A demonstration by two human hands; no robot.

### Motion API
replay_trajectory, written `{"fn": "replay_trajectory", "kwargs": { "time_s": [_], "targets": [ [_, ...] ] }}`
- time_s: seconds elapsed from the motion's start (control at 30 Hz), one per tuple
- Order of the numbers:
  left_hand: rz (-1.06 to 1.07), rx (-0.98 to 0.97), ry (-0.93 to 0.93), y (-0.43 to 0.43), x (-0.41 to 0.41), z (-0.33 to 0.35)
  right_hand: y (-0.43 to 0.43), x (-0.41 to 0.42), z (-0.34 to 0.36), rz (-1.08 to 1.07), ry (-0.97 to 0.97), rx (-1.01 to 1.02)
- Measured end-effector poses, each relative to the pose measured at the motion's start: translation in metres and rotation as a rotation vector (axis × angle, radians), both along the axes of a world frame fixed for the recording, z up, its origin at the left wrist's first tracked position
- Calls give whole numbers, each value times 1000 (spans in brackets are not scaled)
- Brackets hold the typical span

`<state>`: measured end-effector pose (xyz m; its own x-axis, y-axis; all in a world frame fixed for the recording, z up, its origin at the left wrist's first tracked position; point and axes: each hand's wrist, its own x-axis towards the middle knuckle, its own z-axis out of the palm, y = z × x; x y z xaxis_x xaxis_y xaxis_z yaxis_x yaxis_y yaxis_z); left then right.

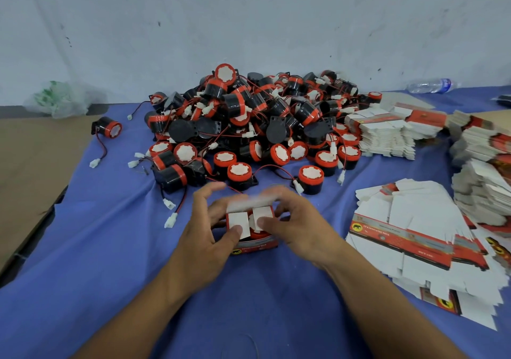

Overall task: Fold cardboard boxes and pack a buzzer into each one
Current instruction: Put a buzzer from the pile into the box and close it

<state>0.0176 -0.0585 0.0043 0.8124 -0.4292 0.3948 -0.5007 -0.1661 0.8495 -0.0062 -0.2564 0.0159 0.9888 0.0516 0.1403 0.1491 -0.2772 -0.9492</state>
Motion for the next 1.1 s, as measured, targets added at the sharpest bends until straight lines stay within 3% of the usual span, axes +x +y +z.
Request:
{"fn": "replay_trajectory", "kwargs": {
  "time_s": [0.1, 0.2, 0.3, 0.4, 0.6, 0.87, 1.1],
  "targets": [
    [21, 120, -176, 3, 2, 0, -8, -3, 0, 88, -67, -175],
    [-38, 198, -145, 11, 5, 1, -17, -7, 2, 265, 28, -319],
    [-102, 287, -132, 17, 4, 0, -19, -9, 2, 238, -4, -442],
    [-53, 248, -149, 14, 1, 0, -18, -10, 4, 192, -46, -407],
    [-75, 94, 23, 14, 0, 1, -7, -9, 1, 120, -121, -336],
    [-54, 203, 65, 12, -1, 2, -7, -9, 3, 103, -163, -374],
    [-158, 242, 87, 10, -3, 1, -8, -11, 10, 101, -117, -403]
  ]
}}
